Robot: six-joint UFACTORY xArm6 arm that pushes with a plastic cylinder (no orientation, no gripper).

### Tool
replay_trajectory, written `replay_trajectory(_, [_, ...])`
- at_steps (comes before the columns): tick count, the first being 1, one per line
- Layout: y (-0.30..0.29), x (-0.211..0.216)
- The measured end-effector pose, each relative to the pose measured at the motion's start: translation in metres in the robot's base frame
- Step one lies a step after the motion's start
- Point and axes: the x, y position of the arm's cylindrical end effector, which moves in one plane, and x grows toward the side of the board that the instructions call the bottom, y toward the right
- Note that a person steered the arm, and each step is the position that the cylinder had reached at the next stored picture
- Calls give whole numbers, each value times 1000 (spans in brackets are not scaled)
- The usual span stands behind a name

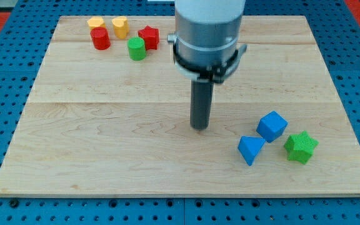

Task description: Move the green circle to the left side

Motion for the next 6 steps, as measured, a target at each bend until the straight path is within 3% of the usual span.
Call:
replay_trajectory(1, [7,-92])
replay_trajectory(2, [-10,-142])
replay_trajectory(4, [-118,-163])
replay_trajectory(6, [-153,-167])
